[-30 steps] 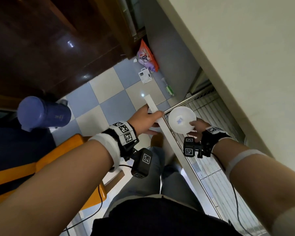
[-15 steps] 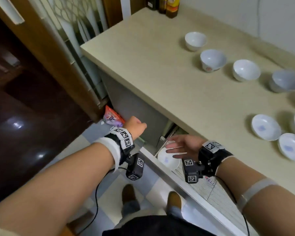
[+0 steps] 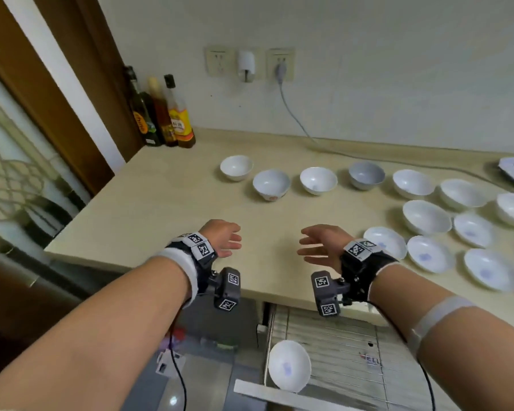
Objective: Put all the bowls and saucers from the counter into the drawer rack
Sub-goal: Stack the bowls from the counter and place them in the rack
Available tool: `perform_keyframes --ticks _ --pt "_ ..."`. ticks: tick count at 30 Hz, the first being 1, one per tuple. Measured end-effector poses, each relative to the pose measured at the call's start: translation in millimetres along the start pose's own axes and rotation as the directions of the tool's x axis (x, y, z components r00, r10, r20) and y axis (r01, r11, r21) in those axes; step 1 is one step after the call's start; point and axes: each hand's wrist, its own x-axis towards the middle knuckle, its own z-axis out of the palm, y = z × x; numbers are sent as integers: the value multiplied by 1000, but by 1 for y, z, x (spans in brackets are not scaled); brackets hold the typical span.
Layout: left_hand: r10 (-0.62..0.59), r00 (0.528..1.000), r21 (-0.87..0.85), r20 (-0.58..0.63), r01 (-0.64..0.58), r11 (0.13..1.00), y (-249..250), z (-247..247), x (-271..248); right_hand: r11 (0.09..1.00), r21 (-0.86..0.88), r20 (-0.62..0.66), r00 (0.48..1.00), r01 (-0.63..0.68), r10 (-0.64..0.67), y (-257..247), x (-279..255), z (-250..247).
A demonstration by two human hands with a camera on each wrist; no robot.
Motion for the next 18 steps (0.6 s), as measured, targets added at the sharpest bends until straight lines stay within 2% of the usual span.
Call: perform_keyframes --ticks 9,12,14,16,18 --pt "-5 999 -144 -48 -2 990 57 -21 98 995 89 -42 998 -46 50 -56 101 44" --pt "-17 999 -285 -34 6 959 78 -32 135 990 129 -75 995 -54 64 -67 127 58" --pt "3 997 -337 -79 -29 941 88 -37 162 986 152 -98 992 -66 81 -72 143 66" --pt "54 991 -303 -119 -88 949 97 -40 189 985 156 -137 986 -71 93 -75 157 73" --pt "73 990 -315 -118 -107 943 104 -45 213 996 76 -212 975 -55 70 -75 169 79"
